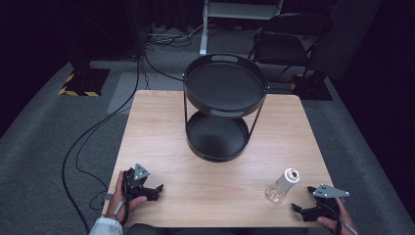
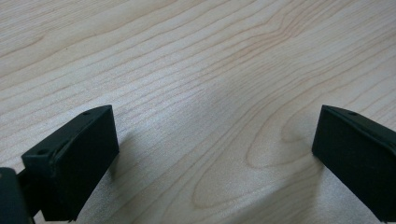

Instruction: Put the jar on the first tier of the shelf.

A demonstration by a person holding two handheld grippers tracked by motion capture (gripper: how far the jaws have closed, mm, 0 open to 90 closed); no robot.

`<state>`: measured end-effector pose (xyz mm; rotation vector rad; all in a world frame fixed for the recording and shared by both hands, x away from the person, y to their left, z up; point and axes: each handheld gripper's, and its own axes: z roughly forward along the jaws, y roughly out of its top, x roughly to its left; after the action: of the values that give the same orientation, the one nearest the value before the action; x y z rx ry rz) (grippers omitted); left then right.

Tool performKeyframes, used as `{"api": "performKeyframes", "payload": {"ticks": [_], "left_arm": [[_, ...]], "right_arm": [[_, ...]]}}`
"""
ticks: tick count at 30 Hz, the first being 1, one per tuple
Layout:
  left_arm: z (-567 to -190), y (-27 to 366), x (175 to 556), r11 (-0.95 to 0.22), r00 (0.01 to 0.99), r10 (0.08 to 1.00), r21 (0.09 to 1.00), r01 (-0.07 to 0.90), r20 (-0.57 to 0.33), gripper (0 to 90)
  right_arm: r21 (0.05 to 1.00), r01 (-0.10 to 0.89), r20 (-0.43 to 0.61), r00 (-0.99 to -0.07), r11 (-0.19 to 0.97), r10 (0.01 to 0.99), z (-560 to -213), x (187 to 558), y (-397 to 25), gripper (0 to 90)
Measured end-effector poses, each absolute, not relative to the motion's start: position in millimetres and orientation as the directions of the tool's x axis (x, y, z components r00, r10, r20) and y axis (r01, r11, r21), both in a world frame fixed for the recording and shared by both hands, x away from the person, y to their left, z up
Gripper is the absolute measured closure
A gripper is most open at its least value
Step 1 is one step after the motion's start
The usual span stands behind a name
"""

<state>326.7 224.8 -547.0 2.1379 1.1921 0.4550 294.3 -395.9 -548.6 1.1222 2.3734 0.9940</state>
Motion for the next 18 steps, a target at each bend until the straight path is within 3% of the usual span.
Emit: {"api": "performKeyframes", "payload": {"ticks": [18], "left_arm": [[-546.9,224.8,326.9,-0.384,0.53,0.848,0.677,0.627,-0.01,0.0]], "right_arm": [[0.71,0.544,0.001,-0.637,0.448,0.771,-548.2,295.2,-395.9,0.0]]}}
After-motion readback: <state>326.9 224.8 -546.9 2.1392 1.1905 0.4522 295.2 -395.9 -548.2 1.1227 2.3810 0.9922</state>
